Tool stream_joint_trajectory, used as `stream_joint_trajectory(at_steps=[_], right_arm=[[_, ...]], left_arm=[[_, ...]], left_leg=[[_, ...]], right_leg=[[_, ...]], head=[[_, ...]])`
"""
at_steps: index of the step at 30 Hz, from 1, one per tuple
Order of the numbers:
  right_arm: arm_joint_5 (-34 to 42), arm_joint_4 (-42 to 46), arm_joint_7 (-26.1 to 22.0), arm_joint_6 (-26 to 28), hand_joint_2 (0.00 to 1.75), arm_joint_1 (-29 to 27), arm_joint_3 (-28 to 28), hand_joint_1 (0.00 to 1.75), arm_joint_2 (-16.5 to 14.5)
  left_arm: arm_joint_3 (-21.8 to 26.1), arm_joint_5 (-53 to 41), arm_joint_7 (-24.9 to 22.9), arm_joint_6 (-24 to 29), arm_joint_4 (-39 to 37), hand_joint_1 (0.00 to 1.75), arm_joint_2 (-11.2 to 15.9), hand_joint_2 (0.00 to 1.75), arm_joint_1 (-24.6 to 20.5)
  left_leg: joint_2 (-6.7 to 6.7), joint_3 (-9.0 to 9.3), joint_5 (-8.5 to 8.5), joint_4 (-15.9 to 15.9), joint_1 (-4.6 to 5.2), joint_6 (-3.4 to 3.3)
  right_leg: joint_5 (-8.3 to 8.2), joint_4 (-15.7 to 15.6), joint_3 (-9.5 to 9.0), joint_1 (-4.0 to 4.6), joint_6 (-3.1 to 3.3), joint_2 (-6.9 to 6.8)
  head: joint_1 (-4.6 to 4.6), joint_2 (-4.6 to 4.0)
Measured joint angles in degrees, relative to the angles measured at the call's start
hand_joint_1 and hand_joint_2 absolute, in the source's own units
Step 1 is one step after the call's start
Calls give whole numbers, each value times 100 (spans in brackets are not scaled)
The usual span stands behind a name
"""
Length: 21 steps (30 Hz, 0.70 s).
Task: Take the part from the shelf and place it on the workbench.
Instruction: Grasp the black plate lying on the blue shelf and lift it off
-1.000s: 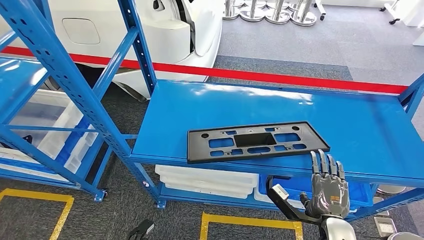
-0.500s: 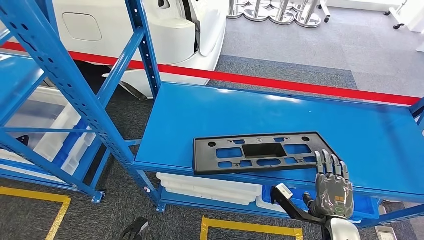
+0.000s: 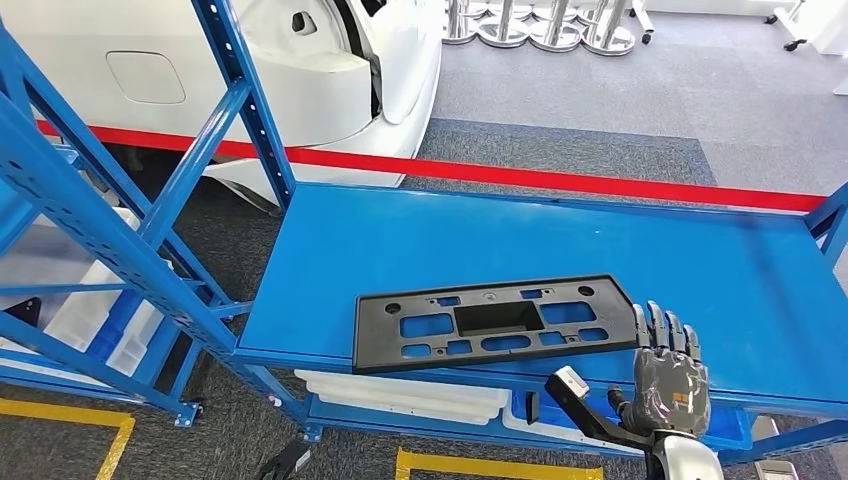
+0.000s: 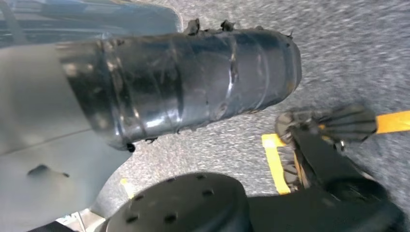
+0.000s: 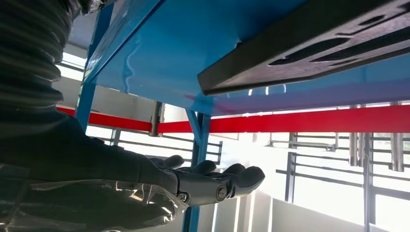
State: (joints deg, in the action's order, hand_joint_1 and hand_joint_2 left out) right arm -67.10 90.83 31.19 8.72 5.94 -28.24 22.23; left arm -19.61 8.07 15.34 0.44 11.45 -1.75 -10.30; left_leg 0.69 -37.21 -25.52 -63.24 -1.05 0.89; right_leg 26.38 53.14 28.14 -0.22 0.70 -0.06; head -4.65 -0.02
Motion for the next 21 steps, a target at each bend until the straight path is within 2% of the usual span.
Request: stream_joint_trajectory(at_steps=[1,2,4,6,7,8,9,11,12,13,14,16,17,18,21], right_arm=[[3,-3,0,0,175,0,0,0,-1],[5,-5,0,0,175,1,1,0,0],[11,-11,0,0,175,5,3,0,2],[10,-12,0,1,175,12,11,0,7],[9,-12,-1,2,175,21,16,0,11],[9,-12,-1,2,175,31,21,0,16],[10,-13,-1,2,175,36,24,0,18],[16,-17,-3,2,175,24,22,0,21],[25,-25,-5,2,175,7,21,0,21],[36,-36,-10,3,175,-6,20,0,21],[46,-50,-19,5,175,-12,21,0,21],[71,-80,-46,18,175,-8,22,0,22],[85,-96,-61,31,175,-3,22,0,22],[99,-110,-73,45,175,-1,22,0,22],[122,-155,-87,92,175,-2,24,0,20]], left_arm=[[0,0,-1,0,-1,0,7,0,-5],[0,0,-1,0,-2,0,11,0,-13],[0,0,-1,0,-3,0,15,0,-24],[0,0,3,-1,-2,0,15,0,-28],[0,0,5,-2,-1,0,8,0,-30],[1,0,7,-1,1,0,-5,0,-35],[1,0,8,1,1,0,-23,0,-39],[2,0,3,4,1,0,-66,0,-41],[2,0,2,4,0,0,-81,0,-34],[2,0,1,4,-1,0,-92,0,-26],[2,0,1,4,-1,0,-98,0,-19],[1,0,0,2,-2,0,-101,0,-17],[1,0,-2,1,-2,0,-101,0,-26],[0,0,-4,-1,-2,0,-101,0,-35],[0,0,-5,-2,-2,0,-101,0,-42]], left_leg=[[1,156,160,363,6,-26],[2,265,241,603,15,-54],[6,334,197,724,39,-112],[9,363,173,746,19,-172],[11,392,161,767,1,-201],[12,425,150,789,-20,-225],[13,448,131,798,-24,-242],[15,487,81,801,-27,-256],[22,519,48,801,-27,-251],[29,565,11,800,-29,-243],[38,627,-30,801,-31,-230],[53,755,-118,806,-29,-188],[62,794,-156,810,-22,-156],[67,814,-183,820,-16,-122],[57,852,-244,858,-22,-9]], right_leg=[[62,28,-31,11,-24,8],[112,45,-51,18,-53,12],[176,53,-66,26,-119,17],[224,43,-88,19,-184,13],[285,142,-45,14,-221,11],[388,375,78,5,-260,11],[523,751,298,-14,-297,11],[767,1628,870,-57,-356,11],[764,1885,1087,-75,-371,10],[633,1903,1185,-88,-376,9],[383,1669,1154,-97,-369,8],[-198,808,855,-96,-329,-3],[-364,443,705,-87,-298,-7],[-428,230,610,-77,-269,-10],[-376,114,528,-60,-169,2]], head=[[0,0],[4,0],[8,0],[8,0],[13,0],[17,1],[26,0],[29,1],[29,0],[28,1],[28,1],[31,1],[32,1],[30,1],[22,1]])
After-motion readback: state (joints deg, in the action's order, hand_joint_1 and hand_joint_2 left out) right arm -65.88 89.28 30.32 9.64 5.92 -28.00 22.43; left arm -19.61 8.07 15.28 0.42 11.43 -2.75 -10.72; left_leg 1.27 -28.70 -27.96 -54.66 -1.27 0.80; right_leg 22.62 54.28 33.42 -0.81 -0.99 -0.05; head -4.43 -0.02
